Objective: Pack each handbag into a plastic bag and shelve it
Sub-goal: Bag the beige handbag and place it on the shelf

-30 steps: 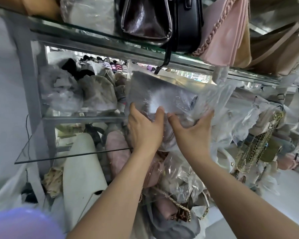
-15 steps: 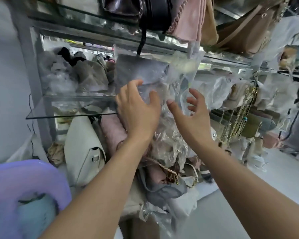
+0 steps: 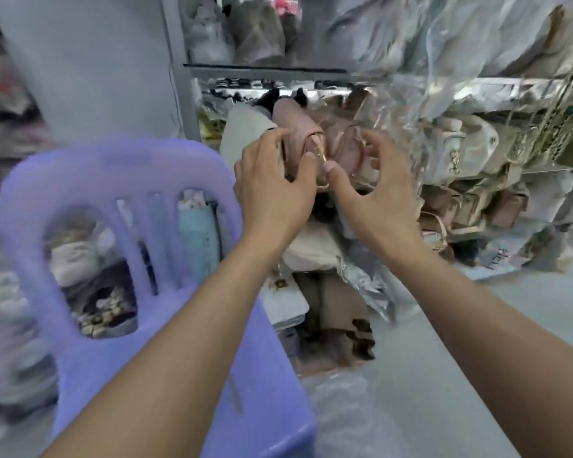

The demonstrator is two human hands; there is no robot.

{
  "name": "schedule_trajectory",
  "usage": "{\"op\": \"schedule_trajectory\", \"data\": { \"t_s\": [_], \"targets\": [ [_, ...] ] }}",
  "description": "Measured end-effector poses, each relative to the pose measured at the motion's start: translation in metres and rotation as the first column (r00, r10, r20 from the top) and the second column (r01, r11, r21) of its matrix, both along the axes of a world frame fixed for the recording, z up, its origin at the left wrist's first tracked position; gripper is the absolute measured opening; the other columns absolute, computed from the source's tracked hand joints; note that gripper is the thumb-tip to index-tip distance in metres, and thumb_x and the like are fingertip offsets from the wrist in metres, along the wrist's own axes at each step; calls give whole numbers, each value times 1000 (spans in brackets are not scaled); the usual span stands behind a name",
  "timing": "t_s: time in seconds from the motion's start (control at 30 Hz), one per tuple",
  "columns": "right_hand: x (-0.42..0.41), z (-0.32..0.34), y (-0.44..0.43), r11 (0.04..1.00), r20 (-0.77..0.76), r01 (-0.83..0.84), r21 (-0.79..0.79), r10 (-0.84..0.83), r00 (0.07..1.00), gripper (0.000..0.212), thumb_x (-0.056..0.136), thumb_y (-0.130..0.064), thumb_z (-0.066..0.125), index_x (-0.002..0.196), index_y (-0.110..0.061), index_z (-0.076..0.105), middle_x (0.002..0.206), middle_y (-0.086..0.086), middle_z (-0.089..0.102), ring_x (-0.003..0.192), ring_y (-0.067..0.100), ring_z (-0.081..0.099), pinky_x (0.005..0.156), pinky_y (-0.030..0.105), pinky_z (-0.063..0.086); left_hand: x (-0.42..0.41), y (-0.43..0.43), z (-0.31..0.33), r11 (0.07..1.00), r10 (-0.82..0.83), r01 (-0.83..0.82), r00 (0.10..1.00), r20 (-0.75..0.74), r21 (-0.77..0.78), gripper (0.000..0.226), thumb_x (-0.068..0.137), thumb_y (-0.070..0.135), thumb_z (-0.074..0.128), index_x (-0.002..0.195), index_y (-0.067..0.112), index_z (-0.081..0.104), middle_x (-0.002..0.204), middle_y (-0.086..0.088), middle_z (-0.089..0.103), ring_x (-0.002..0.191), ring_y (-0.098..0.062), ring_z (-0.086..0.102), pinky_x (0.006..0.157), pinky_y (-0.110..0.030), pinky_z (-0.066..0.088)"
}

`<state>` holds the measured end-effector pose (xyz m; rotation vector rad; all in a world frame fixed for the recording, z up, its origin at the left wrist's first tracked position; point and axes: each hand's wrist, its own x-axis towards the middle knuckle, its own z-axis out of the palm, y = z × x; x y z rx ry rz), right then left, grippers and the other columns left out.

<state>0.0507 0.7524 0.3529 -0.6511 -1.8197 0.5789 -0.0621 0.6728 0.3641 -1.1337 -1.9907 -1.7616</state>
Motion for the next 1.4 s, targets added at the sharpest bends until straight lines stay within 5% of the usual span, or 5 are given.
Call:
{"op": "schedule_trajectory", "data": {
  "t_s": [0.5, 0.7, 0.87, 1.1, 1.4],
  "targets": [
    [-178, -143, -257, 757, 1, -647, -92, 650, 760, 40, 93, -38, 66, 131, -31, 54, 122, -2, 58, 102, 2, 59, 93, 27, 52, -99, -296, -141, 877, 481, -475, 861, 164, -80, 43, 85, 40, 55, 126, 27, 57, 129, 4, 56, 122, -16, 48, 107, -43, 40],
    [-202, -201, -400, 504, 6, -844, -184, 859, 512, 34, 91, -39, 64, 119, -51, 49, 123, -4, 58, 104, 11, 61, 89, 36, 57, -99, -446, -209, 693, 721, -694, 659, 215, -195, 41, 82, 40, 55, 121, 27, 59, 123, 0, 59, 118, -24, 53, 105, -48, 42],
    [-198, -253, -493, 355, 72, -897, -265, 935, 348, 37, 94, -29, 69, 124, -42, 53, 122, -5, 56, 103, 8, 60, 92, 33, 55, -71, -554, -288, 436, 899, -793, 372, 229, -426, 39, 92, 31, 61, 130, 26, 55, 136, -3, 53, 130, -26, 42, 112, -46, 33],
    [-200, -338, -569, 222, 290, -869, -442, 952, 96, 47, 95, -36, 67, 139, -38, 50, 128, -8, 51, 107, 6, 57, 97, 37, 52, -55, -648, -365, 207, 977, -576, 164, 136, -791, 54, 91, 42, 59, 141, 27, 45, 147, -7, 43, 140, -31, 32, 115, -46, 25],
    [-201, -393, -592, 247, 431, -769, -589, 902, -40, 59, 96, -40, 65, 149, -39, 39, 137, -3, 44, 113, 15, 55, 99, 36, 50, -53, -689, -425, 99, 977, -217, 205, 54, -971, 85, 80, 60, 68, 147, 21, 32, 145, -10, 43, 135, -32, 38, 106, -45, 30]
  ]
}}
